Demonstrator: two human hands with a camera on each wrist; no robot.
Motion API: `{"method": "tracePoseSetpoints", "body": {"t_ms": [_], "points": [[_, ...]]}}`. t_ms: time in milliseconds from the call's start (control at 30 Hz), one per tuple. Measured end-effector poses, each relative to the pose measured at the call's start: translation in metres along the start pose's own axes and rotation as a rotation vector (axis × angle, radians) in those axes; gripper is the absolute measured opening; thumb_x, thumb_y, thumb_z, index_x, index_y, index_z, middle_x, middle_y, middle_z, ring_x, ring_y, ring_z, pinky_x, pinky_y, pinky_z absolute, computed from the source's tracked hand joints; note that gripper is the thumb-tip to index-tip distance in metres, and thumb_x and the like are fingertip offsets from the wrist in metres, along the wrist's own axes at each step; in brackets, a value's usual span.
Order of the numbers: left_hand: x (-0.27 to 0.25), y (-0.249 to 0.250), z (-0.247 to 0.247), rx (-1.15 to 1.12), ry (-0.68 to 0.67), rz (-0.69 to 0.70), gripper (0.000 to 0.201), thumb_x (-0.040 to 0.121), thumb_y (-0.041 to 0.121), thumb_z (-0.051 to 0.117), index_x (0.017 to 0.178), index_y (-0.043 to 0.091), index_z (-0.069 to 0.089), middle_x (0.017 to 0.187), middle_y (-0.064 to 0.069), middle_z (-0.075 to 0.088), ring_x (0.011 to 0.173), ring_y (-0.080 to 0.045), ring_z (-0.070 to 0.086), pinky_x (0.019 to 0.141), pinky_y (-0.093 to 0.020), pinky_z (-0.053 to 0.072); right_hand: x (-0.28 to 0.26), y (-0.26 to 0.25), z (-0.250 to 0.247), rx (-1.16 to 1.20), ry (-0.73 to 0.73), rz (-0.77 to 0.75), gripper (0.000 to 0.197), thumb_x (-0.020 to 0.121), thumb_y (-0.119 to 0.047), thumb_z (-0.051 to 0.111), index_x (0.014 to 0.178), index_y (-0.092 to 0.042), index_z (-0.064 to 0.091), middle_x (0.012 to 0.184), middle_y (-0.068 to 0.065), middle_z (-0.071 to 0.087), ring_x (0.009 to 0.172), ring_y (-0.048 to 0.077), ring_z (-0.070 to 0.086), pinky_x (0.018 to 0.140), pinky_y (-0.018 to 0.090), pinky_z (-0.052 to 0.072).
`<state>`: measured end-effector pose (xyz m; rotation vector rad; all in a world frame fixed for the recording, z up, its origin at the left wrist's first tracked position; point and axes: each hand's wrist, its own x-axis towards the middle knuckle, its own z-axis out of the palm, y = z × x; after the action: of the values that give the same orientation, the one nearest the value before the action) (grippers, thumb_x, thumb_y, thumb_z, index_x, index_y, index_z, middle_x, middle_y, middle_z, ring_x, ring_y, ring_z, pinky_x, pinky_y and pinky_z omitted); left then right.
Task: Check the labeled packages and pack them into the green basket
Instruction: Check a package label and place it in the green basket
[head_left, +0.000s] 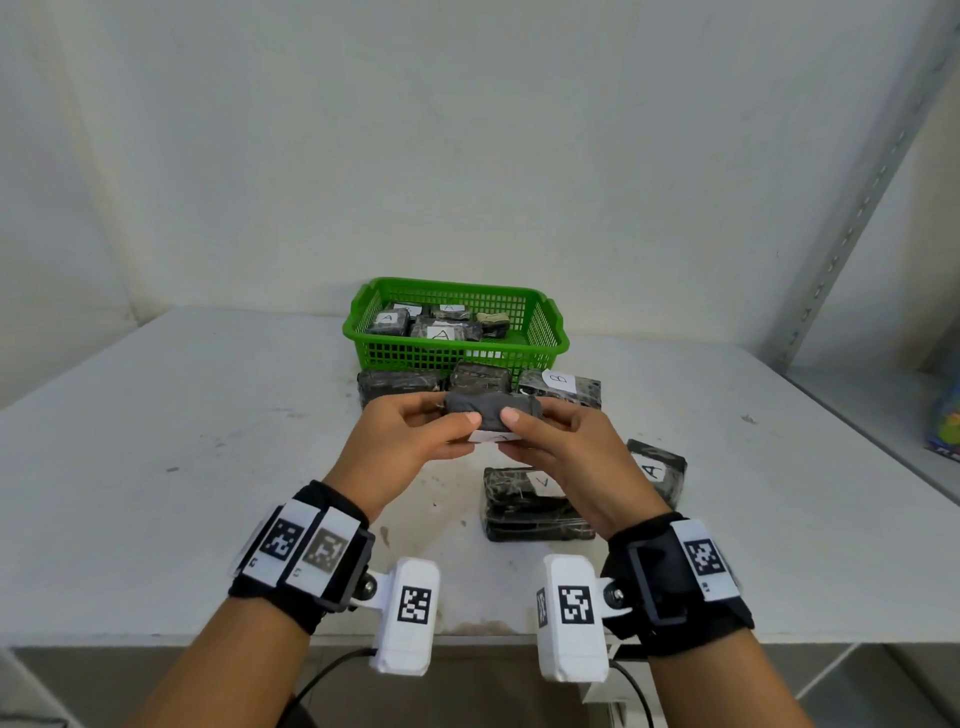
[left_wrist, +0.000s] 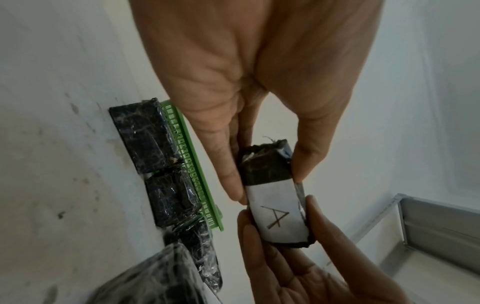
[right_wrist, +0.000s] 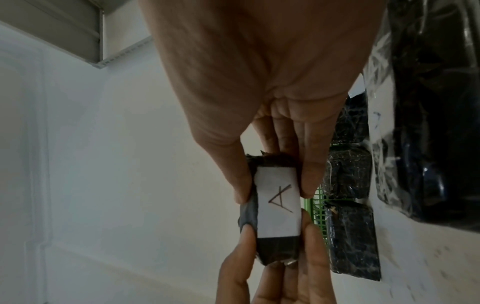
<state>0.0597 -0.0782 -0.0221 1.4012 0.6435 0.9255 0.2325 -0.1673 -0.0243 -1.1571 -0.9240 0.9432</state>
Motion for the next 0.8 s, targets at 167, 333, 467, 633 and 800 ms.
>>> {"method": "tracePoseSetpoints", "body": {"t_ms": [167, 333, 467, 633, 800], "points": [[-0.0032, -0.0008, -0.0023, -0.019, -0.049, -0.004, 0.035, 0.08, 0.013, 0.076, 0.112, 0.001, 0.069, 0.105, -0.015, 0.074, 0.099, -0.026, 0.072, 0.089, -0.039, 0.058, -0.0026, 0.0004, 0.0003, -0.05, 0.019, -0.039, 0.028, 0.086, -0.013, 0.081, 0.112, -0.005, 0.074, 0.109, 0.01, 0.079, 0.104, 0.025, 0.076, 0.086, 0.028, 0.061], [-0.0049, -0.0024, -0.0031, -0.003, -0.032, 0.012, 0.029, 0.083, 0.01, 0.074, 0.11, 0.001, 0.07, 0.102, -0.017, 0.074, 0.098, -0.029, 0.072, 0.087, -0.04, 0.058, -0.0033, 0.0029, -0.0029, -0.076, 0.014, -0.04, 0.033, 0.083, -0.017, 0.084, 0.112, -0.005, 0.074, 0.108, 0.009, 0.08, 0.104, 0.025, 0.076, 0.085, 0.029, 0.061], [-0.0043, -0.0027, -0.0048, -0.01, -0.032, 0.025, 0.034, 0.082, 0.005, 0.075, 0.115, 0.008, 0.068, 0.106, -0.011, 0.075, 0.101, -0.025, 0.072, 0.088, -0.035, 0.058, -0.0013, 0.0028, -0.0061, -0.051, -0.007, -0.025, 0.048, 0.079, -0.018, 0.086, 0.121, -0.002, 0.069, 0.112, 0.012, 0.078, 0.107, 0.025, 0.075, 0.092, 0.034, 0.06], [-0.0041, -0.0015, -0.0053, 0.062, -0.033, 0.056, 0.04, 0.075, 0.011, 0.082, 0.113, 0.013, 0.07, 0.105, -0.006, 0.076, 0.1, -0.021, 0.072, 0.089, -0.034, 0.057, -0.0009, 0.0032, -0.0081, -0.112, 0.038, -0.048, 0.043, 0.081, -0.009, 0.085, 0.12, -0.006, 0.068, 0.11, 0.011, 0.079, 0.106, 0.025, 0.076, 0.096, 0.038, 0.06], [-0.0044, 0.0008, -0.0062, 0.112, -0.023, 0.115, 0.042, 0.074, 0.003, 0.081, 0.113, 0.016, 0.07, 0.104, -0.003, 0.076, 0.098, -0.014, 0.072, 0.082, -0.021, 0.057, -0.0014, 0.001, -0.0051, -0.067, 0.03, -0.016, 0.054, 0.077, -0.017, 0.087, 0.127, -0.01, 0.066, 0.118, 0.013, 0.076, 0.108, 0.024, 0.075, 0.095, 0.039, 0.06]]}}
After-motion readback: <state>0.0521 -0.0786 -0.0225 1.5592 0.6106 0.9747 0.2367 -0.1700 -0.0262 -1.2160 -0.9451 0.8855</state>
